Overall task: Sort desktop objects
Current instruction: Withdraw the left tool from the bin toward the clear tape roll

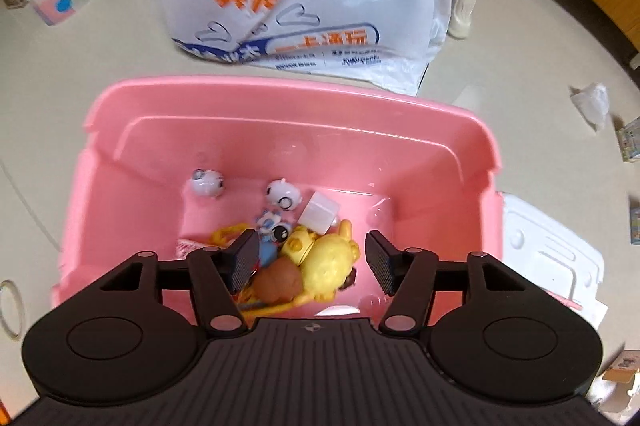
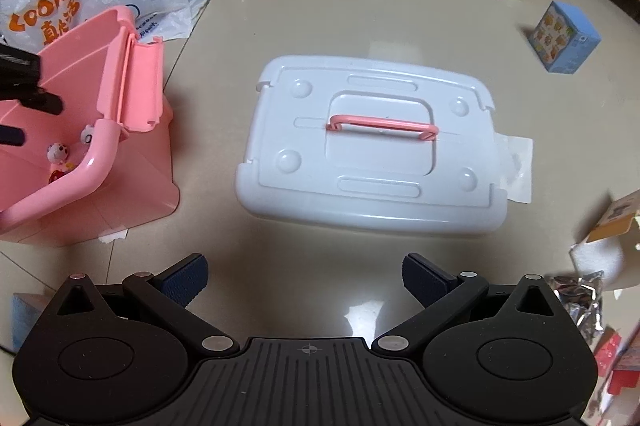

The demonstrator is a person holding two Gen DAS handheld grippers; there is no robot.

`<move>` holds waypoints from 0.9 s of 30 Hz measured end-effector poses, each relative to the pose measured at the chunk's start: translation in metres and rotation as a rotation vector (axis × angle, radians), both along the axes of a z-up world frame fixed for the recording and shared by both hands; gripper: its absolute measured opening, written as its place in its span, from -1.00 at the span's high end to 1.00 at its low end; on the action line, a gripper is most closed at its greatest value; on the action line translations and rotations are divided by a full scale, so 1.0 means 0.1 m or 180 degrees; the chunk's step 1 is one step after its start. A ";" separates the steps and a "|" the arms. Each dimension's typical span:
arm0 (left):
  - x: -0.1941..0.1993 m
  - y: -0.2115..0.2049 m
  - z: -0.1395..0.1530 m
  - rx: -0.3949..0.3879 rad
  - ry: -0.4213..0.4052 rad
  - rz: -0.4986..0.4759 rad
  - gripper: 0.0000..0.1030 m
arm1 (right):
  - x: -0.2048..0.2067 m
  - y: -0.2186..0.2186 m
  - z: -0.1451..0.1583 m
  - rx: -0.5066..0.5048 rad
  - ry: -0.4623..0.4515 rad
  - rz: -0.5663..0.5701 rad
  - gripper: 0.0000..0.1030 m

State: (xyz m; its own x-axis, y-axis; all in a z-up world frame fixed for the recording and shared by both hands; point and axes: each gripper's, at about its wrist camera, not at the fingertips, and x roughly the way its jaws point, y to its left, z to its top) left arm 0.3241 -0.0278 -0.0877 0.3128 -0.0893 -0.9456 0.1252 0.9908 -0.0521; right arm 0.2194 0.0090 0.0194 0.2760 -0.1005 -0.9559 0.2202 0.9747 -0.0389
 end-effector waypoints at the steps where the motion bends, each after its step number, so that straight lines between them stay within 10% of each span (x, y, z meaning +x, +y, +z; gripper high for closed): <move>1: -0.06 0.03 0.07 -0.0002 -0.0033 0.0005 -0.17 | -0.02 0.00 0.03 -0.0007 -0.0011 0.0017 -0.99; 27: -1.70 0.68 1.24 0.0042 -0.0913 -0.0047 -0.44 | -0.53 0.35 0.79 -0.0063 -0.0633 0.0673 -0.99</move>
